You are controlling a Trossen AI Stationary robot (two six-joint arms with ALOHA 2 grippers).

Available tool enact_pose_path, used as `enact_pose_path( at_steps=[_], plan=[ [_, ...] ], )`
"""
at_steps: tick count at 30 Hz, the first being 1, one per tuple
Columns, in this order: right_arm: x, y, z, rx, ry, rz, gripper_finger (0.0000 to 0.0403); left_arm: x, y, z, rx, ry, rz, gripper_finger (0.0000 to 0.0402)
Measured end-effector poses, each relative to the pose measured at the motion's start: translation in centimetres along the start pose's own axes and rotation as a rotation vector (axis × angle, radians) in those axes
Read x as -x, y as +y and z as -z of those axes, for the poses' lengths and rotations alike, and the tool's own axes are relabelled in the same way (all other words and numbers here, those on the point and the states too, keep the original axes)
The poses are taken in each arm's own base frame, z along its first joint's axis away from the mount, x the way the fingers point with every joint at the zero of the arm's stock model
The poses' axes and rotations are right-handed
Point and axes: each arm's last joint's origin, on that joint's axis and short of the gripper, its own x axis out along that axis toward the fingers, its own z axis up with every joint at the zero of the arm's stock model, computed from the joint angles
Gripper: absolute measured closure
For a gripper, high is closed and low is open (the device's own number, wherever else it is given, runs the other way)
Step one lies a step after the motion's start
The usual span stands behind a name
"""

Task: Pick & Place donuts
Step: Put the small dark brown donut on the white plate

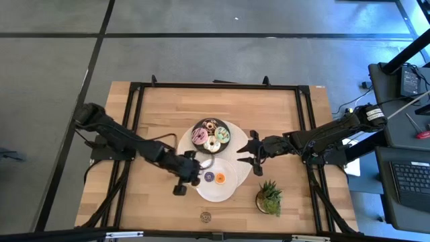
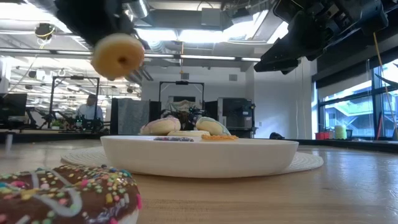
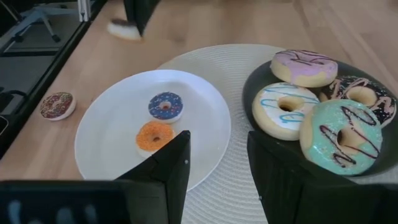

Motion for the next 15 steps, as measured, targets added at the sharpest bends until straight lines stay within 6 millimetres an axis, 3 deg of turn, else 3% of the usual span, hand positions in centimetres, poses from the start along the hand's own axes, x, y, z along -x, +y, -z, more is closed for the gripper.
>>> enact_pose_path(
  at_steps=[5,15],
  plan=[
    [0.0,0.0,0.0,0.000,0.003,0.000,0.0242,-2.5,0.5,-2.2,-0.019,0.164,-0.102,0.0392],
    [0.0,0.0,0.4,0.003,0.037,0.005,0.0242,-7.4,0.5,-5.2,-0.104,0.186,-0.140,0.0394]
  ],
)
